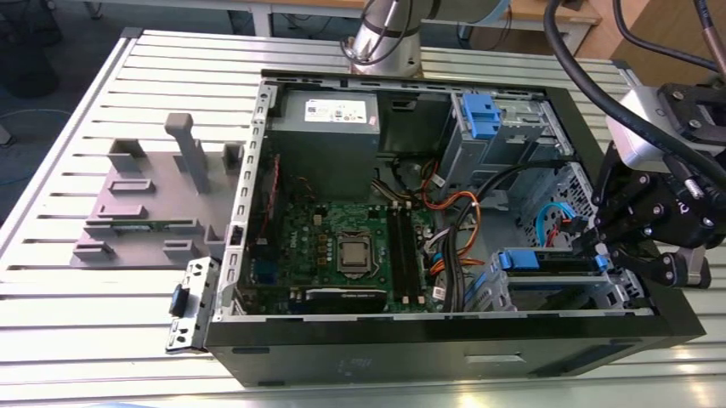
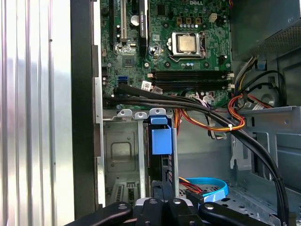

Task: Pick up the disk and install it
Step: 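Insert the first disk wire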

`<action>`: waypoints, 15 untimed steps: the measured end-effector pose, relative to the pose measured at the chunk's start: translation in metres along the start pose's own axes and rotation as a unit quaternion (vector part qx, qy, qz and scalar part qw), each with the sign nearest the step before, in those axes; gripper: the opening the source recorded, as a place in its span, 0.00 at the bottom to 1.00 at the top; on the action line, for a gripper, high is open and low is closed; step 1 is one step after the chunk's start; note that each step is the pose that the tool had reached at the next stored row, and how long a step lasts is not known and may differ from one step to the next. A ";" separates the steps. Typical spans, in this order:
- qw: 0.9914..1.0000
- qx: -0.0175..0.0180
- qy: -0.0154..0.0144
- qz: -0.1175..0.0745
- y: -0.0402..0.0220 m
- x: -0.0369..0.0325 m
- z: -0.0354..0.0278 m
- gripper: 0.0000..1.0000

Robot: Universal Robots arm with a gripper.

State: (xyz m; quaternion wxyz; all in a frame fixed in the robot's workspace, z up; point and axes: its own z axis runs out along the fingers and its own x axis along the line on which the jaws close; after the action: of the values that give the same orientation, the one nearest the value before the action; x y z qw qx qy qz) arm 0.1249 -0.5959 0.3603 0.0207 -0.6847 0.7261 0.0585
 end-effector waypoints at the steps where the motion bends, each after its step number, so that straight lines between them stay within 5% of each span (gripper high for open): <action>1: 1.000 0.000 0.000 0.000 0.0000 0.0000 0.0000 0.11; 6: 1.000 0.000 0.000 0.000 0.0000 0.0000 0.0001 0.11; 9: 1.000 0.000 0.000 0.000 0.0000 0.0000 0.0001 0.29; 15: 1.000 0.000 0.000 0.000 0.0000 0.0000 0.0001 0.47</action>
State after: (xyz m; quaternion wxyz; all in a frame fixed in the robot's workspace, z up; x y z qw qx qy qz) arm 0.1249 -0.5959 0.3602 0.0206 -0.6848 0.7261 0.0584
